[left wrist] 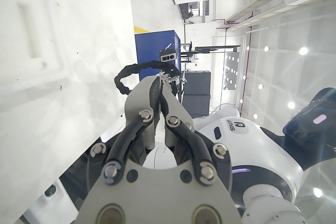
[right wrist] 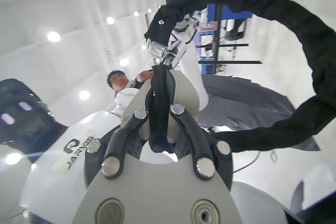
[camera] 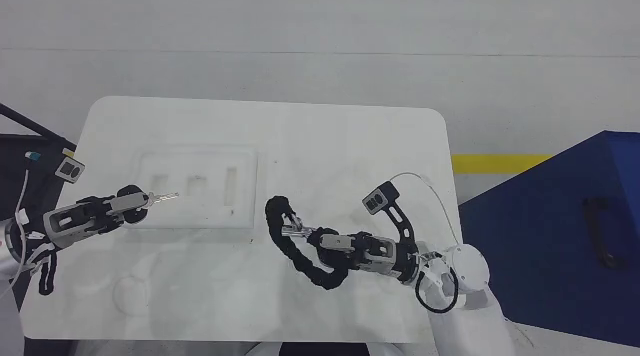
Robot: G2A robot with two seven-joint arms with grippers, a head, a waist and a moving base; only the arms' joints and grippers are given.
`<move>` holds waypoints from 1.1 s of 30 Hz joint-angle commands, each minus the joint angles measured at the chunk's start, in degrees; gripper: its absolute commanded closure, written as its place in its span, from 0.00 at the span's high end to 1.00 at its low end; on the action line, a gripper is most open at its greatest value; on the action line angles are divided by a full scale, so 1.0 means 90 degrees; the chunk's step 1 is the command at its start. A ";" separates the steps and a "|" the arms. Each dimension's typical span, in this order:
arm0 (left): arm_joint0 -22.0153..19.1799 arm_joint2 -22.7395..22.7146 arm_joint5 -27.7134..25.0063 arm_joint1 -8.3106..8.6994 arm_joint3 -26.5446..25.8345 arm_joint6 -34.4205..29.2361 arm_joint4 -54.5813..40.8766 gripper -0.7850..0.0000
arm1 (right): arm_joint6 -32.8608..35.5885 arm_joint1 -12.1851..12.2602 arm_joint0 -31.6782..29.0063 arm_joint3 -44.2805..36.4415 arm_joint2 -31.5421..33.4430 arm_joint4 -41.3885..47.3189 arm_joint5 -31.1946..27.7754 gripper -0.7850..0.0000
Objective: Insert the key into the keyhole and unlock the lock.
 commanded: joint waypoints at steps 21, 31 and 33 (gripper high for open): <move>0.0000 0.0000 0.0000 0.0000 0.0000 0.0000 0.0000 0.00 | -0.0167 0.0257 0.0093 -0.0522 -0.0558 -0.1846 -0.2013 0.00; 0.0000 0.0000 0.0000 0.0000 0.0000 0.0000 0.0000 0.00 | -0.0210 0.0334 0.0117 -0.0631 -0.0795 -0.1693 -0.2510 0.00; 0.0000 0.0000 0.0000 0.0000 0.0000 0.0000 0.0000 0.00 | -0.0210 0.0334 0.0117 -0.0631 -0.0795 -0.1693 -0.2510 0.00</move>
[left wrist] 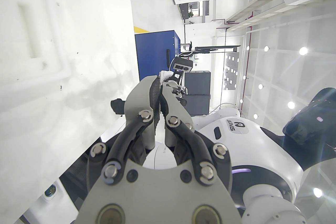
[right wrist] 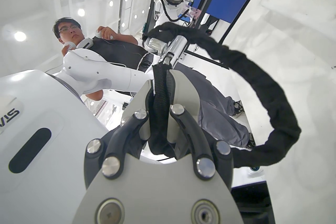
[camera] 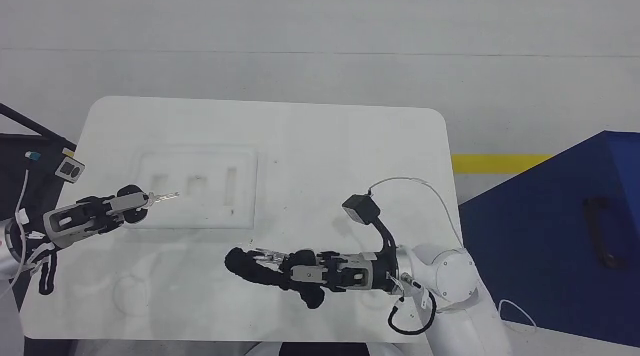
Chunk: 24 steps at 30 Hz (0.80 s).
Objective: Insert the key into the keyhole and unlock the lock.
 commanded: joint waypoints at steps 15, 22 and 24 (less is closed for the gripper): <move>0.0000 0.0000 0.0000 0.0000 0.0000 0.0000 0.0000 0.00 | -0.1246 0.0027 0.0221 0.0805 -0.0444 0.1057 -0.0583 0.00; 0.0000 0.0000 0.0000 0.0000 0.0000 0.0000 0.0000 0.00 | -0.1513 0.0056 0.0273 0.1022 -0.0653 0.1367 -0.0435 0.00; 0.0000 0.0000 0.0000 0.0000 0.0000 0.0000 0.0000 0.00 | -0.1483 0.0064 0.0288 0.1036 -0.0681 0.1395 -0.0416 0.00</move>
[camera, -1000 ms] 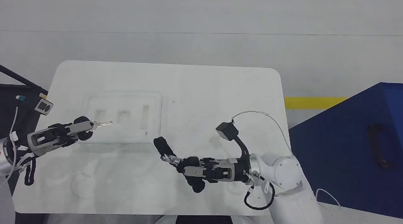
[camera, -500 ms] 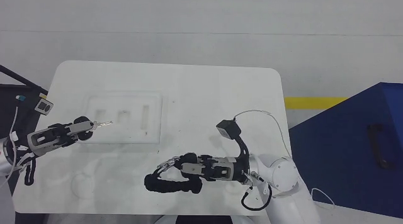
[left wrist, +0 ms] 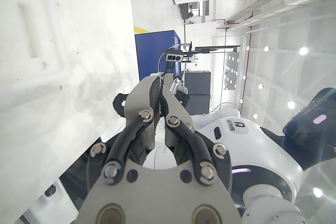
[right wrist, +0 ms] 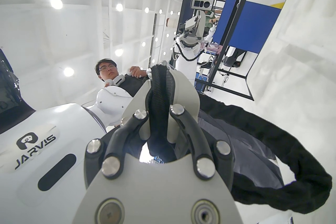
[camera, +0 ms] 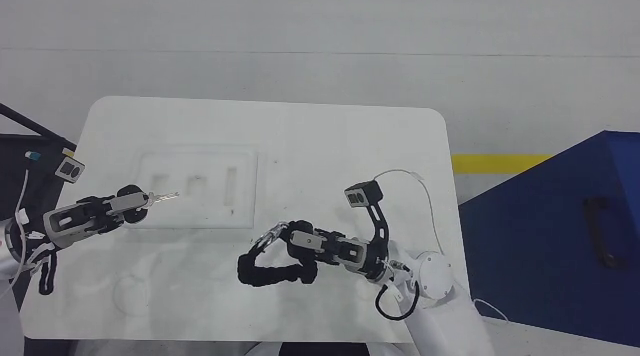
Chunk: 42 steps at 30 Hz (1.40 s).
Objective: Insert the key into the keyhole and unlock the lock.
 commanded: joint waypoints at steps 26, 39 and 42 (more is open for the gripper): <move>0.1005 0.0921 -0.0338 0.0009 -0.0859 0.0844 -0.0567 0.00 | -0.2766 -0.0103 -0.0236 -0.0149 -0.0995 -0.1421 -0.1503 0.00; 0.1200 0.0982 -0.0732 0.0050 -0.1091 0.1119 -0.0829 0.00 | -0.3222 -0.0106 -0.0130 0.0013 -0.1283 -0.1450 -0.1679 0.00; 0.1200 0.0982 -0.0732 0.0050 -0.1091 0.1119 -0.0829 0.00 | -0.3222 -0.0106 -0.0130 0.0013 -0.1283 -0.1450 -0.1679 0.00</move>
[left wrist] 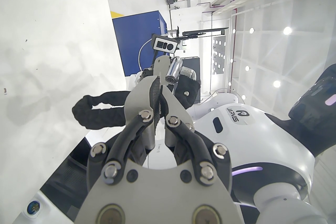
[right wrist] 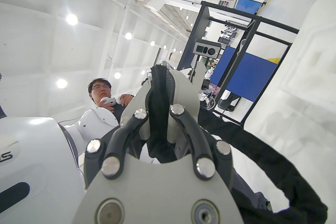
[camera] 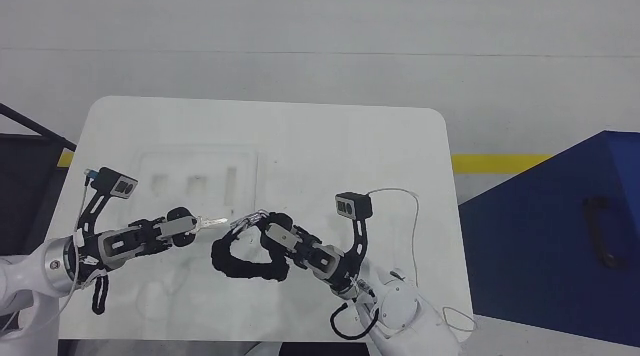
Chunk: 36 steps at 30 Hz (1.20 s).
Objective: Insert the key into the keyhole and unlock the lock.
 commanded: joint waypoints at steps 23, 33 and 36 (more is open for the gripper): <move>0.0416 0.0140 -0.0359 -0.0021 -0.0245 0.0595 -0.0571 0.00 | -0.1372 -0.0123 0.0099 0.0281 -0.0481 -0.0664 -0.0542 0.00; 0.0509 0.0140 -0.0453 0.0009 -0.0285 0.0649 -0.0558 0.00 | -0.1556 -0.0141 0.0203 0.0388 -0.0606 -0.0645 -0.0627 0.00; 0.0509 0.0127 -0.0453 0.0020 -0.0278 0.0655 -0.0576 0.00 | -0.1555 -0.0141 0.0231 0.0414 -0.0644 -0.0673 -0.0593 0.00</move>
